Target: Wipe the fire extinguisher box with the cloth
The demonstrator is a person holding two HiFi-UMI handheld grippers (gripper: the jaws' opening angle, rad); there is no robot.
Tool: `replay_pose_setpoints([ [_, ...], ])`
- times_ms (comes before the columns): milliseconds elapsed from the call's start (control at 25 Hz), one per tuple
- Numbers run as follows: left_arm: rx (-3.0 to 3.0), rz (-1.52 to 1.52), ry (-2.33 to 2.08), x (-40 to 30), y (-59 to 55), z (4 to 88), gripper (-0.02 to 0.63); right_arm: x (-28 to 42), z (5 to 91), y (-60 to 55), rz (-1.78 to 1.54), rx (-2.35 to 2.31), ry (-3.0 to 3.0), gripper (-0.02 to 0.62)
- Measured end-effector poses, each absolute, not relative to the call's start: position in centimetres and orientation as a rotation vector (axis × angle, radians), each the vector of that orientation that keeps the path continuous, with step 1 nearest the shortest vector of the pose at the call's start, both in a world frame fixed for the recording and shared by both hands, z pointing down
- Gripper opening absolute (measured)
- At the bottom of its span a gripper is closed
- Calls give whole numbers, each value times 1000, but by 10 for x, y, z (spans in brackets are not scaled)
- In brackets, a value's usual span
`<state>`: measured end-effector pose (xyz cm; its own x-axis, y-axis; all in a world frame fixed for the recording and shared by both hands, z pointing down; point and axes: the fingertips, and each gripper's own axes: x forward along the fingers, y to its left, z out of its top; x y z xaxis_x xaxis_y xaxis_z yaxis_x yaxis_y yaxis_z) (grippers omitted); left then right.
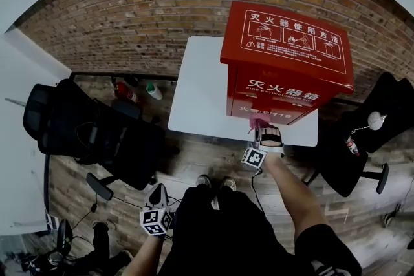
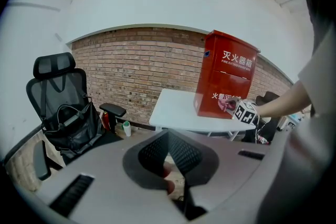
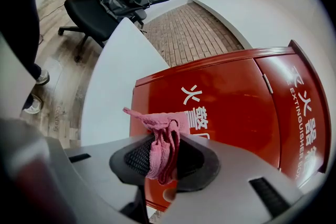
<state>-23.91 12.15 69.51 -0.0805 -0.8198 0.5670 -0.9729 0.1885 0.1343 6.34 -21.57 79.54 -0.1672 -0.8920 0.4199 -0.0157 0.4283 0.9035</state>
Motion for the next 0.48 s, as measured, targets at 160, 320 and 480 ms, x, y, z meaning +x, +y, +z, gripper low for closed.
replay_pose_setpoints([
  [160,1667,392,-1944,-241,125,697,23,62,805,-216,-951,816,-1541,100],
  [320,1657,398,-1943,-242,128,699,23,61,817,-214,-915,796,-1555,100],
  [480,1650,409,-1936,-243,131,701,22,60,828,-214,-892,778,-1562,100],
])
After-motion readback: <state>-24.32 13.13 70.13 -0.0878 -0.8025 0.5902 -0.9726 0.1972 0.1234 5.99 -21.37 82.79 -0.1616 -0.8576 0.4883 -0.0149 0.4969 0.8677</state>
